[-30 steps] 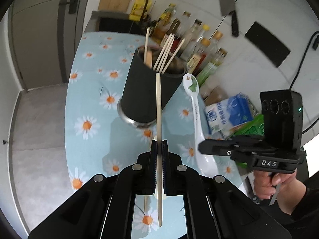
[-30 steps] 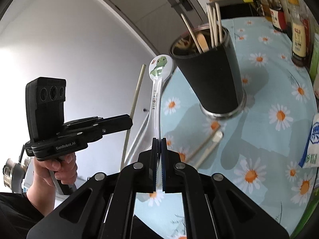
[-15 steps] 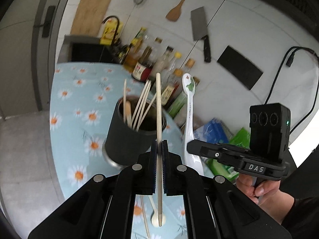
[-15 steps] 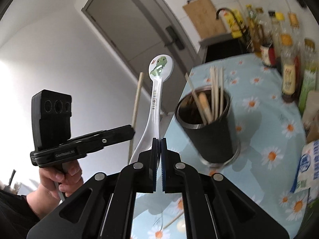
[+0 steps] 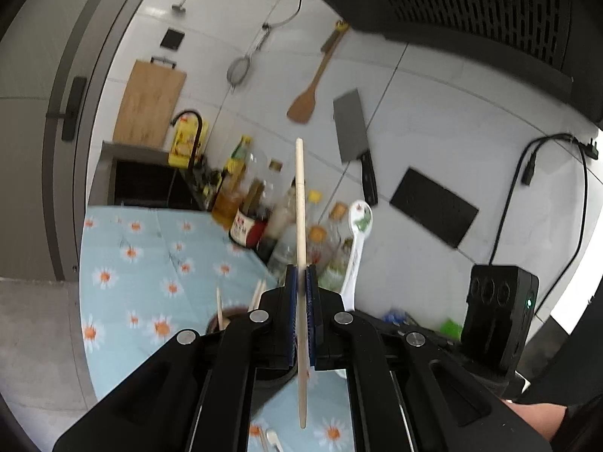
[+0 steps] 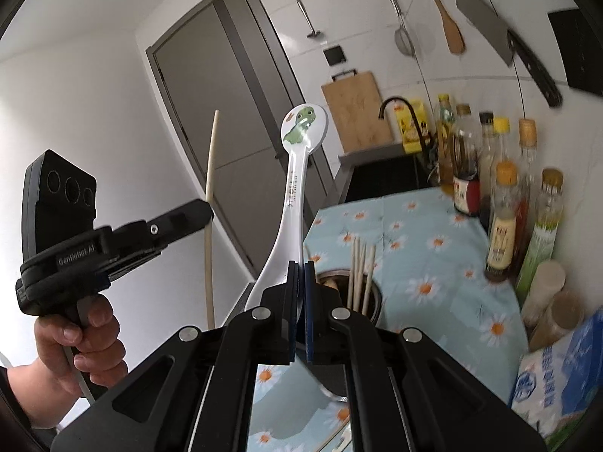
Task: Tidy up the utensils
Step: 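Lower the spoon and chopstick into the black holder with both tools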
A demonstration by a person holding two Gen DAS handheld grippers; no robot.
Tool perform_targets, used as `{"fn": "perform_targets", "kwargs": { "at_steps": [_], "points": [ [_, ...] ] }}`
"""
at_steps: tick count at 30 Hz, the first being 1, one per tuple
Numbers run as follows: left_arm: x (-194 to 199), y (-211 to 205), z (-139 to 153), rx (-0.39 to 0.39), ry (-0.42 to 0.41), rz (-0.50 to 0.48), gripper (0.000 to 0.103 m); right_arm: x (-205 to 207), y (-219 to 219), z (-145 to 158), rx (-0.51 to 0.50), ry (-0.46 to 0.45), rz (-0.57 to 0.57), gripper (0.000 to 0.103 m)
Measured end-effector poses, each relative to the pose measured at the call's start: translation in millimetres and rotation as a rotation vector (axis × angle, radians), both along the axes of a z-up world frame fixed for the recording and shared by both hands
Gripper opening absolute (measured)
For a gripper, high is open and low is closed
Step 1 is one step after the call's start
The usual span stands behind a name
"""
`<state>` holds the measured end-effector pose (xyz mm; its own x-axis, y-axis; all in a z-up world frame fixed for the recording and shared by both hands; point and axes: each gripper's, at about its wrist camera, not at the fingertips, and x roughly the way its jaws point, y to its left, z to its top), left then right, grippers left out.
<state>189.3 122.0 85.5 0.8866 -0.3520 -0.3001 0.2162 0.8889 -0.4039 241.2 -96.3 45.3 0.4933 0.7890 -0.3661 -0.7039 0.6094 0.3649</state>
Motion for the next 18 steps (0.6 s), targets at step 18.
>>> {"fn": "perform_targets", "kwargs": {
  "at_steps": [18],
  "points": [
    [34,1,-11,0.006,-0.132,0.142,0.004,33,12,-12,-0.055,-0.187,-0.028,0.004]
  ]
}}
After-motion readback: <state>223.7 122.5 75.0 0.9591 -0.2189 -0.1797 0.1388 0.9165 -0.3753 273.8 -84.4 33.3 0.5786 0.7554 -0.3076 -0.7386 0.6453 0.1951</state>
